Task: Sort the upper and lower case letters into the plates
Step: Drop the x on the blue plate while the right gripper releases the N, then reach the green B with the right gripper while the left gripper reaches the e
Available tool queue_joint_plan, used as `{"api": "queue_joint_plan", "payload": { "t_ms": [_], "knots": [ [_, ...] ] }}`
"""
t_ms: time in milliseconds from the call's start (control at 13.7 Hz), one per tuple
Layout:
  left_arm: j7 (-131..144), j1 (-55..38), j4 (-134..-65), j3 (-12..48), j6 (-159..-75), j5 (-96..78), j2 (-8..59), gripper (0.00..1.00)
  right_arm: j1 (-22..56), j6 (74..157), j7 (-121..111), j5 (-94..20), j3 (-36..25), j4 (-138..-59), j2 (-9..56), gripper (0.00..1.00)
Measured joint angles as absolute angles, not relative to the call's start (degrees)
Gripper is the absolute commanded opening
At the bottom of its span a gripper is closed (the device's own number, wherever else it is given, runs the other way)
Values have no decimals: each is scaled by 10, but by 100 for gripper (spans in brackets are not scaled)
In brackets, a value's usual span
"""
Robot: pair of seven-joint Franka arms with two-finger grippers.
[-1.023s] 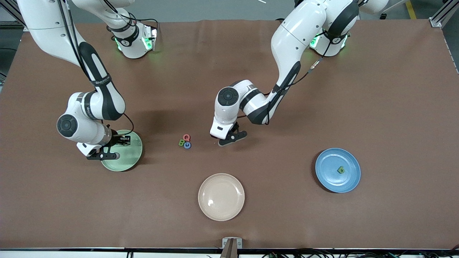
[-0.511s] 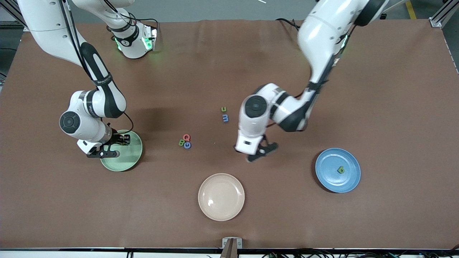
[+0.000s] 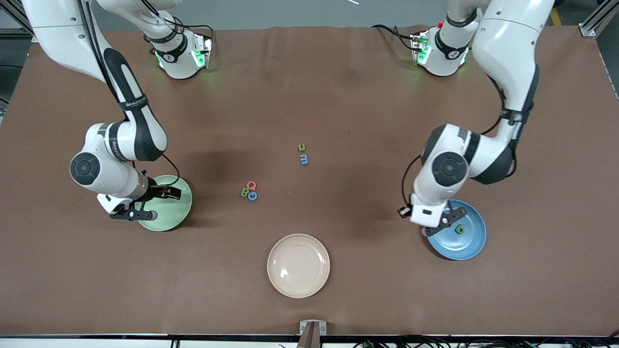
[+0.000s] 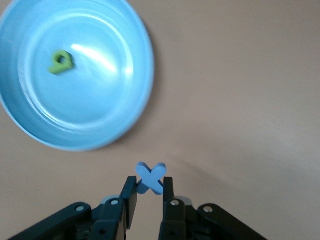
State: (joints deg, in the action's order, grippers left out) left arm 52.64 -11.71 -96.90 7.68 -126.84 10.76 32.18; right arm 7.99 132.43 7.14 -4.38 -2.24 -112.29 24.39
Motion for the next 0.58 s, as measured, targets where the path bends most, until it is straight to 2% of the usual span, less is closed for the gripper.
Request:
{"api": "queue_joint_plan", "payload": {
  "t_ms": [219, 292, 365, 438, 511, 584],
  "knots": [
    [452, -61, -987, 77, -1280, 108, 321, 13, 135, 1340, 174, -44, -20, -1119, 246, 100],
    [433, -43, -994, 77, -1291, 108, 321, 20, 151, 1353, 203, -44, -20, -1119, 250, 100],
    [417, -26, -1005, 78, -1306, 108, 322, 32, 165, 1369, 226, -44, -19, -1120, 258, 100],
    [408, -14, -1015, 78, -1320, 108, 326, 49, 177, 1384, 242, -44, -19, -1120, 267, 100],
    [403, -7, -1022, 78, -1330, 108, 331, 80, 186, 1399, 254, -44, -19, -1120, 277, 100],
    [400, -5, -1025, 78, -1336, 108, 336, 99, 192, 1413, 266, -44, -19, -1120, 288, 100]
  ]
}}
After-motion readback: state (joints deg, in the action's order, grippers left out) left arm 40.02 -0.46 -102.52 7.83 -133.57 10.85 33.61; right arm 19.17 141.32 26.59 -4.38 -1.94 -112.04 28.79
